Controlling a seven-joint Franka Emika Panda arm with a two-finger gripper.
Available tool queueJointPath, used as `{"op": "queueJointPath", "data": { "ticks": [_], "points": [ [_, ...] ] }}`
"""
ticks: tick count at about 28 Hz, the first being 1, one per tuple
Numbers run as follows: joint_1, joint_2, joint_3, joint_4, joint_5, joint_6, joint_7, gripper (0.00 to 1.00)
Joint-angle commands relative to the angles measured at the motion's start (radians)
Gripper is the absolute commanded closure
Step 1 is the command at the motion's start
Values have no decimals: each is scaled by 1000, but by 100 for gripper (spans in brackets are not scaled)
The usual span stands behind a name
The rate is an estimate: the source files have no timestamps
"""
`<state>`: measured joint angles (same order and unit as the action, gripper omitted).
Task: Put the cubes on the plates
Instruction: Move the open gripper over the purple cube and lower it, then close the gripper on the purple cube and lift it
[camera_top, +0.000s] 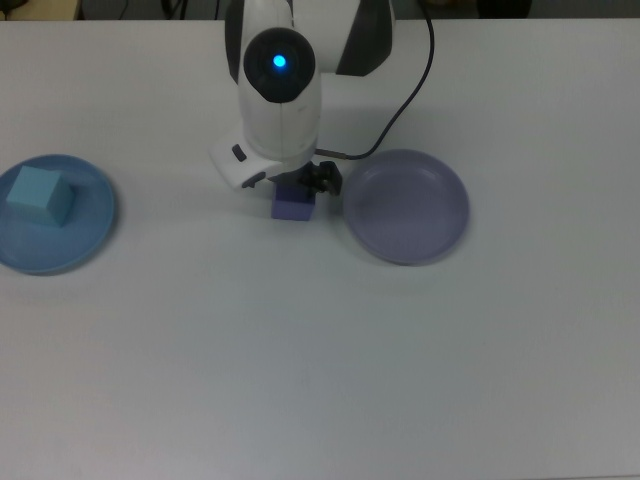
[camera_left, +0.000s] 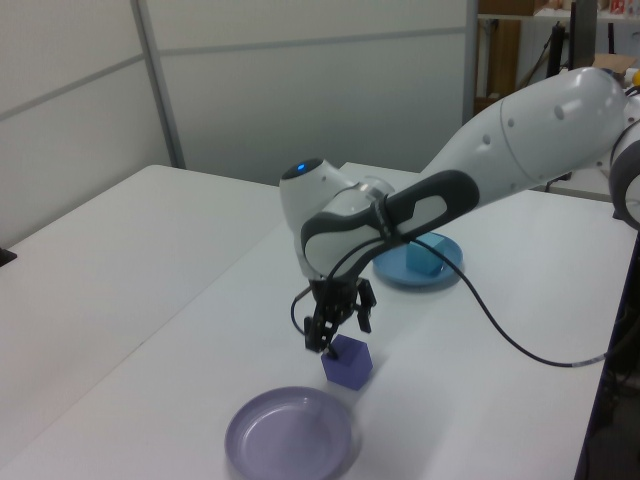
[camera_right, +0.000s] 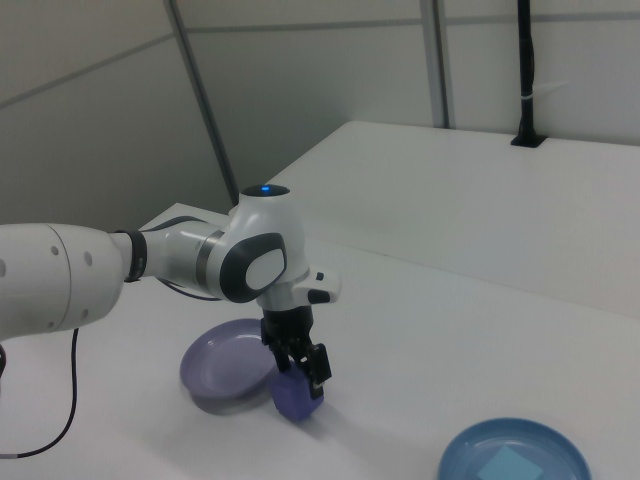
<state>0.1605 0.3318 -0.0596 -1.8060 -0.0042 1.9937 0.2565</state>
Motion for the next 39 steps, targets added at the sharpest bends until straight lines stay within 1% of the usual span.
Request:
{"op": "queueJointPath", "data": {
  "ticks": [1, 6, 10, 12, 16, 17, 20, 27, 28, 29, 31, 32, 33, 35, 36, 37, 39],
  "points": [
    [-25, -51, -3, -13, -17, -4, 10, 0],
    [-32, -69, -5, -13, -17, -32, 4, 0],
    [-30, -70, -3, -13, -17, -33, 4, 0],
    [-29, -66, 4, -15, -17, -32, 4, 0],
    [-18, -56, 10, -16, -16, -23, 9, 0],
    [-18, -42, 26, -16, -16, -20, 10, 0],
    [-18, -24, 43, -15, -17, -13, 13, 0],
    [-15, -2, 46, -21, -22, 23, 17, 0],
    [-15, 1, 46, -19, -25, 23, 17, 1],
    [-16, 1, 46, -21, -29, 25, 15, 8],
    [-16, 3, 46, -21, -40, 28, 15, 27],
    [-19, 3, 46, -21, -43, 31, 15, 39],
    [-21, 1, 46, -21, -43, 34, 12, 59],
    [-21, 1, 46, -21, -45, 34, 9, 70],
    [-21, 3, 46, -21, -46, 34, 9, 74],
    [-18, 3, 46, -21, -52, 34, 9, 82],
    [-15, 0, 46, -21, -54, 33, 9, 91]
  ]
}}
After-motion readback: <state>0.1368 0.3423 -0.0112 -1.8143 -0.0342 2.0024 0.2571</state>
